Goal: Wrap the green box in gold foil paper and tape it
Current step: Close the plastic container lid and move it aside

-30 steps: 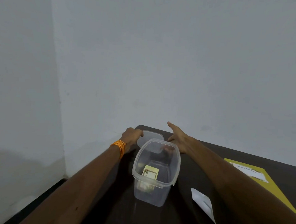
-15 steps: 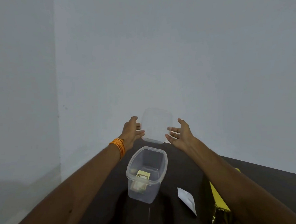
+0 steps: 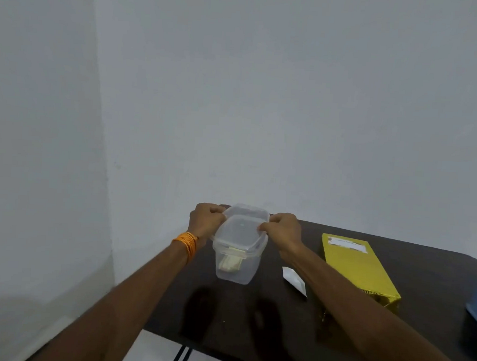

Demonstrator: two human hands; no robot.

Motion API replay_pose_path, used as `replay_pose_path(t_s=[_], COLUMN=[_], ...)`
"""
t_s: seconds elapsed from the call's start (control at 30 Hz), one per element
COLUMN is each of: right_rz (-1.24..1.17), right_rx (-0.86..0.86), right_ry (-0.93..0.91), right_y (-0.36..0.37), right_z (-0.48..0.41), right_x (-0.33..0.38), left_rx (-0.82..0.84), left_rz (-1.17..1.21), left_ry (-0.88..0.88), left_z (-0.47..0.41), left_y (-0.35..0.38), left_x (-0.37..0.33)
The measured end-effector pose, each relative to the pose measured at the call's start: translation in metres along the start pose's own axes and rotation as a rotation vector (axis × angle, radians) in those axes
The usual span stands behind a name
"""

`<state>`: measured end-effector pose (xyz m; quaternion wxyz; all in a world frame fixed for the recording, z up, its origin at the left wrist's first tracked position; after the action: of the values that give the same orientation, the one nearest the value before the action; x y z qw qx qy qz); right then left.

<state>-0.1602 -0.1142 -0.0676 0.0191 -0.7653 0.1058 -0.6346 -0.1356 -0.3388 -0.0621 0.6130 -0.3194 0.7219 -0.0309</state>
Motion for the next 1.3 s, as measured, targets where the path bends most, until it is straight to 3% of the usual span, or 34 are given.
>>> replay_pose_path(t_s=[0.4,0.87,1.17,1.3], right_rz=[0.14,0.409,0.431,0.525], right_rx=[0.001,0.06,0.017,0.031], right_ry=[-0.067,-0.27,-0.321,-0.304], right_y=[0.009,0.021,0.02,0.023], right_z=[-0.004,-0.011,-0.004,-0.006], right_x=[-0.012,-0.001,0.002,0.003], left_rx=[-0.101,-0.206,-0.137,-0.005], left_rz=[-0.315,-0.49,-0.579,-0.652], left_ry=[0.189,0.237,0.173,0.163], left_z=[0.005,0.016,0.011,0.006], left_y=[0.007,0.007,0.01,0.023], left_x=[-0.003,-0.013,-0.008,-0.004])
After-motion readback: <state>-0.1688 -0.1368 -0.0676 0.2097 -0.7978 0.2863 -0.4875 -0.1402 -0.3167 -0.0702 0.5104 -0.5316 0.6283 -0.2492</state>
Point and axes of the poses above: each hand's wrist, its own z-axis away from the middle knuckle, its own y-axis out of the palm, x = y × z, the point moved 8 cm from there along -z, towards the middle knuckle, and after that the axes turned 11 degrees about -z, right-handed, at the moved point
